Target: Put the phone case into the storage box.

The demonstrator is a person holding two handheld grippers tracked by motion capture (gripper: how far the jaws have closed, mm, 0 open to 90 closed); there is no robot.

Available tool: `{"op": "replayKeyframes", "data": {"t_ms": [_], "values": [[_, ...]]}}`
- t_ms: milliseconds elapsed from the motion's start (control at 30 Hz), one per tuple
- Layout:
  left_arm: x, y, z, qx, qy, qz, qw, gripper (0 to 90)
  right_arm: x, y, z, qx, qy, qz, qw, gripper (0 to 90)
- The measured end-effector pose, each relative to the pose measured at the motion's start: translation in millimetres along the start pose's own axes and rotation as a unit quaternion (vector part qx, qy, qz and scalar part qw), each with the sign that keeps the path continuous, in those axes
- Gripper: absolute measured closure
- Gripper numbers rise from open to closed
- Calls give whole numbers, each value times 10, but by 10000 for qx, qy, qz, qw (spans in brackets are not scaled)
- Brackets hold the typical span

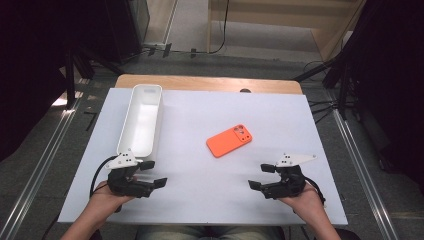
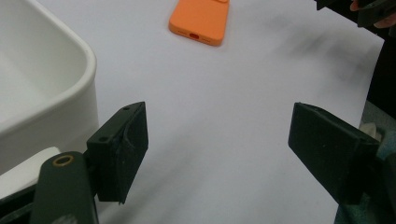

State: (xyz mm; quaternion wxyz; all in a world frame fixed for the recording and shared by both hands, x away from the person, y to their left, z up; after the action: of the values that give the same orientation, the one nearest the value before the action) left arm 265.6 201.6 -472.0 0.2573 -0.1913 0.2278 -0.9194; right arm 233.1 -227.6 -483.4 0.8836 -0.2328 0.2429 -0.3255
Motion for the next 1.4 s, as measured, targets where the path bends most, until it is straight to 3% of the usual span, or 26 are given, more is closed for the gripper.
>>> {"op": "replayKeyframes", "data": {"t_ms": [1400], "values": [[16, 8, -3, -68, -33, -116, 9999, 199, -6, 28, -4, -117, -45, 86, 9999, 187]]}}
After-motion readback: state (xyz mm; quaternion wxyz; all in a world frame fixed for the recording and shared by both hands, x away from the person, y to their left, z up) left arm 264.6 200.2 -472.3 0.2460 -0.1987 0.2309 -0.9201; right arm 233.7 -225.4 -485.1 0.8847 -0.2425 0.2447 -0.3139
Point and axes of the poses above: each handheld gripper's, and its own axes: y roughly forward along the jaws, z roughly out of its top, x roughly to its right, the point moved 2 cm from there along y, roughly forward along the jaws, and after that the axes turned 4 degrees about x, right-handed, at the moved point
